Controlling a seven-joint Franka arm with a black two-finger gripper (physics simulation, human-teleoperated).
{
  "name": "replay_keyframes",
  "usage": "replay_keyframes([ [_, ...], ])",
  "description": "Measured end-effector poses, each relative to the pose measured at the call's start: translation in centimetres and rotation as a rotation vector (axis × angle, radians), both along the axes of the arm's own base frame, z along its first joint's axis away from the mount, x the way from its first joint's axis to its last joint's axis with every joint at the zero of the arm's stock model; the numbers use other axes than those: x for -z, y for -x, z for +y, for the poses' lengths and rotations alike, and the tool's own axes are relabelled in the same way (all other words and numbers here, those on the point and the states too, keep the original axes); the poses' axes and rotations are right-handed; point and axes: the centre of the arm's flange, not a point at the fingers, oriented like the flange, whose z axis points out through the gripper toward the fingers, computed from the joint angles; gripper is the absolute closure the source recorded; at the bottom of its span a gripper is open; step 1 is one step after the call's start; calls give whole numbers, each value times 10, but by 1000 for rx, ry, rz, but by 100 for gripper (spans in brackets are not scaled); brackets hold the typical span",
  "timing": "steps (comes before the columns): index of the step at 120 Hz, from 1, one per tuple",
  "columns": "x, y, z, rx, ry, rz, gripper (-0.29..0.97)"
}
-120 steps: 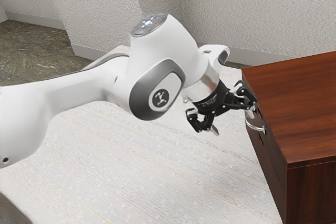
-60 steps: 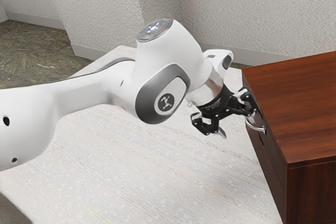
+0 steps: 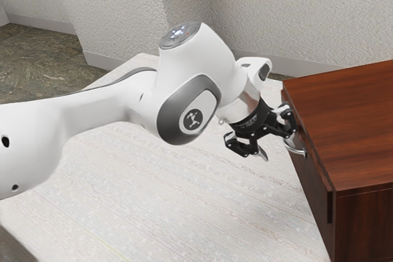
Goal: Pull the drawer handle with one arm to open the drawer
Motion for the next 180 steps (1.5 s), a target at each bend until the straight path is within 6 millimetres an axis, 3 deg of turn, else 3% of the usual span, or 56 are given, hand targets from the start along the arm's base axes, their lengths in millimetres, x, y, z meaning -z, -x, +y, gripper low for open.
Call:
replay_keyframes([
  [94,6,6,22,-36,-15,15,35],
  [180,4,36,45,-72,-23,31,35],
])
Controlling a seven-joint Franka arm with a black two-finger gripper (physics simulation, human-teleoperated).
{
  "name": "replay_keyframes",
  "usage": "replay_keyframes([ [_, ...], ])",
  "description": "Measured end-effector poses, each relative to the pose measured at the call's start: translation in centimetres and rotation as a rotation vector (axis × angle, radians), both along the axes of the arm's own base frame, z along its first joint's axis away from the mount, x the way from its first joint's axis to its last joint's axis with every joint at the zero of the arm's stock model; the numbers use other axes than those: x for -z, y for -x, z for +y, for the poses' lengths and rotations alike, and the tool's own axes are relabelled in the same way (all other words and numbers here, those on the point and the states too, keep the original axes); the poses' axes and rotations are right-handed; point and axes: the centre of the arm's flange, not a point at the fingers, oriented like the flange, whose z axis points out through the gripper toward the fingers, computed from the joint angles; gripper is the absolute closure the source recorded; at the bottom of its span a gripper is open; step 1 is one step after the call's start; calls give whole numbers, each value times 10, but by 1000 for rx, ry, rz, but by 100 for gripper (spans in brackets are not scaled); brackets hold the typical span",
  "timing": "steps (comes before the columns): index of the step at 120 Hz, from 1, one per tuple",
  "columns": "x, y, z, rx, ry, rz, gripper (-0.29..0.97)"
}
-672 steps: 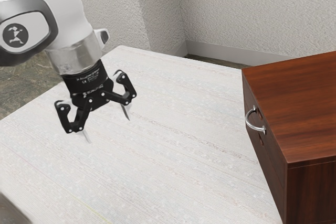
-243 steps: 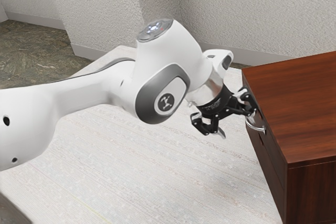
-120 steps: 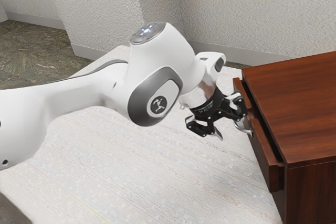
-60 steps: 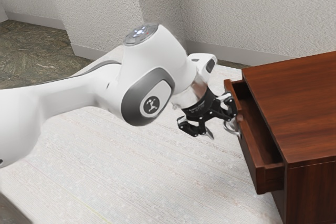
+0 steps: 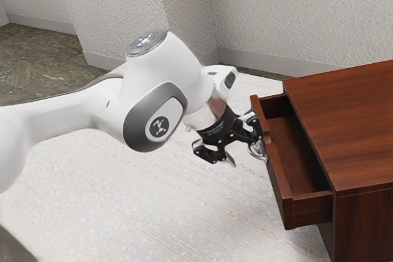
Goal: Pull the drawer handle with one arm to open the drawer
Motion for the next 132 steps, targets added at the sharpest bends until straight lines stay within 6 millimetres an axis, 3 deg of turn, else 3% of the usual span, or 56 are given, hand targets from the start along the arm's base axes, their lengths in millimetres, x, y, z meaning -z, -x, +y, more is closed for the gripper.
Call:
replay_keyframes([
  [33,-1,12,7,-9,-2,3,35],
  [64,1,24,29,-47,-4,12,35],
  [132,-1,45,39,-64,-7,13,35],
])
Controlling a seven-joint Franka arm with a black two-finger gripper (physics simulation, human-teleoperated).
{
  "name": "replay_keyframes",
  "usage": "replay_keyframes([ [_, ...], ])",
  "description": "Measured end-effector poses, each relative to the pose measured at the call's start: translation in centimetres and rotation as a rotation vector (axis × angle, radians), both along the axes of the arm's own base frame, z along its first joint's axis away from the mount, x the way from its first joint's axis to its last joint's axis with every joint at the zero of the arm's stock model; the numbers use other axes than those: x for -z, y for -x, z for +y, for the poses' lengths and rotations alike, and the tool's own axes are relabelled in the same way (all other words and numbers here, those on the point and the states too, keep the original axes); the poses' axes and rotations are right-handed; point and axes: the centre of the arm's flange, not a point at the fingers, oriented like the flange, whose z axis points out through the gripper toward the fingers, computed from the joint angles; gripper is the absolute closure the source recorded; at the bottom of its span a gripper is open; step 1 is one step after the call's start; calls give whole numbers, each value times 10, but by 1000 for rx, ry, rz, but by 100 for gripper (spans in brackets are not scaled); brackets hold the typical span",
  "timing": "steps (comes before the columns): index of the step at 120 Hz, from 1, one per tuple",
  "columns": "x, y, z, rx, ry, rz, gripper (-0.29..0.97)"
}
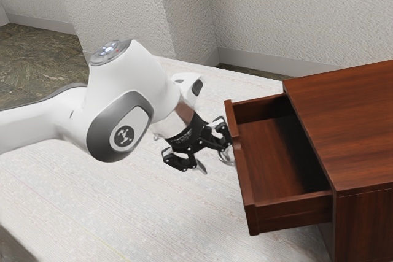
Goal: Pull the drawer handle with one arm to open the drawer
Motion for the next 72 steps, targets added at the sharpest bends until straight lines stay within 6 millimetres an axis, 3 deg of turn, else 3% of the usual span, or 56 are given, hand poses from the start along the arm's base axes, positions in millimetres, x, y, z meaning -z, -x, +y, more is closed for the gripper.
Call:
replay_keyframes([
  [72,0,22,15,-27,-5,1,35],
])
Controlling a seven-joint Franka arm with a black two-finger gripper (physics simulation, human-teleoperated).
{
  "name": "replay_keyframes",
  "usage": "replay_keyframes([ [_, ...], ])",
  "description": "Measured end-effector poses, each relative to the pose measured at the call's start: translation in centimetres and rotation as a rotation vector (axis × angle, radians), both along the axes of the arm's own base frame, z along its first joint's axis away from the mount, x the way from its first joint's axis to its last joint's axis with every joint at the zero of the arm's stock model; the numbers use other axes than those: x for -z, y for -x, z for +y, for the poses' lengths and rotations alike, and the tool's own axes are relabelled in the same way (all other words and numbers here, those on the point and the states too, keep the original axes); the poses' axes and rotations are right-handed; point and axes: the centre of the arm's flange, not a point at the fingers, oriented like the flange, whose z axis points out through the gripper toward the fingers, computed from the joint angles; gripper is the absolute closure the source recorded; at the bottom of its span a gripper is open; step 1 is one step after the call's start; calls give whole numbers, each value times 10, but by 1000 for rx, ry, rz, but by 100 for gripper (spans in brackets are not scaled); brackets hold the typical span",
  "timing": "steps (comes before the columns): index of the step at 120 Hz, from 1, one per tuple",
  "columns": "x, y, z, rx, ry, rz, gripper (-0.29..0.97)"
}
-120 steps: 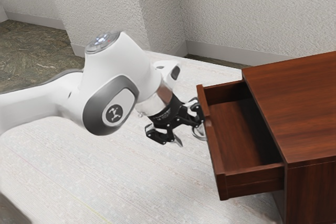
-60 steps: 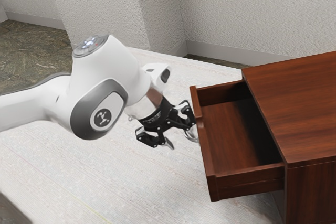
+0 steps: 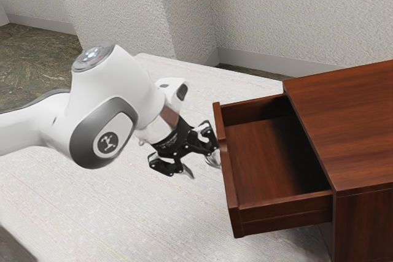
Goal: Pull the drawer handle with one arm to open the drawer
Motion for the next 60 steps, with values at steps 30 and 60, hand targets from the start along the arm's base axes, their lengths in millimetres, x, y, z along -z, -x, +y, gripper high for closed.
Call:
replay_keyframes([
  [30,2,9,7,-14,-2,4,35],
  [60,2,14,7,-15,-1,3,35],
])
